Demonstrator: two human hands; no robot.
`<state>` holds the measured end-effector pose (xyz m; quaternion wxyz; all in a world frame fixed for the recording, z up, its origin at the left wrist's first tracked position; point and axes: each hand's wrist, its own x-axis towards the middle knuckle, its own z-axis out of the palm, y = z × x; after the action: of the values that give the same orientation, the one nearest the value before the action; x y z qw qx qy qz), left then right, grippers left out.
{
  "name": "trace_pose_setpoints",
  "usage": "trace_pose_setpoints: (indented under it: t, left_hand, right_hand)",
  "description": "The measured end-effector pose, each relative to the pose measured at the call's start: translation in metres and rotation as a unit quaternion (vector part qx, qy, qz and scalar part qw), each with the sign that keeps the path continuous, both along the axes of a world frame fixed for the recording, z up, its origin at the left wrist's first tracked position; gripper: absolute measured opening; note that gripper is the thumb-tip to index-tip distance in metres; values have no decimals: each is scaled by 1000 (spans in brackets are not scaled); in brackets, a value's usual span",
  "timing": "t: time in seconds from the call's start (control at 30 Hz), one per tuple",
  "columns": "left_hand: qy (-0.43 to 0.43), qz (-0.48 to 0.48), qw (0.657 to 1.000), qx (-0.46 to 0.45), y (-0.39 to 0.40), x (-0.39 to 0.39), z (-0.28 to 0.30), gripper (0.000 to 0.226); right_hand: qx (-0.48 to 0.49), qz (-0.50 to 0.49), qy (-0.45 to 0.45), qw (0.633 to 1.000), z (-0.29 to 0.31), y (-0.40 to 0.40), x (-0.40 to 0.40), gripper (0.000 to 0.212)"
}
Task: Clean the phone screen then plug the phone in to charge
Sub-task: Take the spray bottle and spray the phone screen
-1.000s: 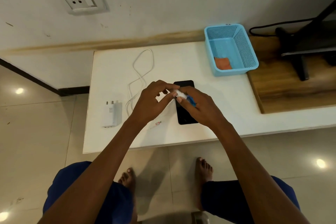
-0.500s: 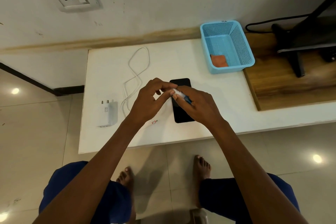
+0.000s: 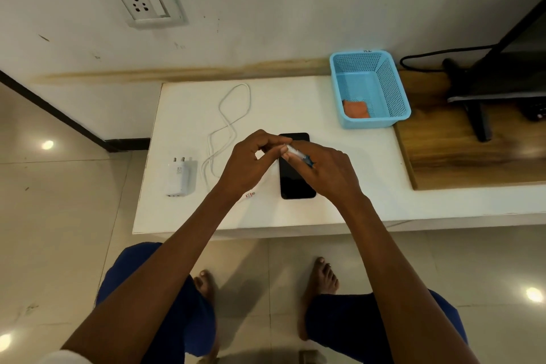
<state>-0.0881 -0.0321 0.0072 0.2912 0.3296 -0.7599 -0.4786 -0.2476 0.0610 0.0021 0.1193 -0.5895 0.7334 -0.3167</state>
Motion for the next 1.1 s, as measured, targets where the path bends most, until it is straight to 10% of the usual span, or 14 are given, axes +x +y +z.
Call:
trace_pose_setpoints:
  t: [0.43, 0.93, 1.1]
  left_hand:
    - [45, 44, 994, 92, -9, -16, 12, 13]
    - [315, 65, 839, 438, -41, -39, -22, 24]
    - [241, 67, 887, 388, -44, -49, -22, 30]
  right_hand:
    - [44, -17, 15, 999, 20, -1, -16, 66]
    - [98, -147, -90, 980, -16, -13, -53, 47]
    - [101, -184, -172, 962, -23, -9, -61, 42]
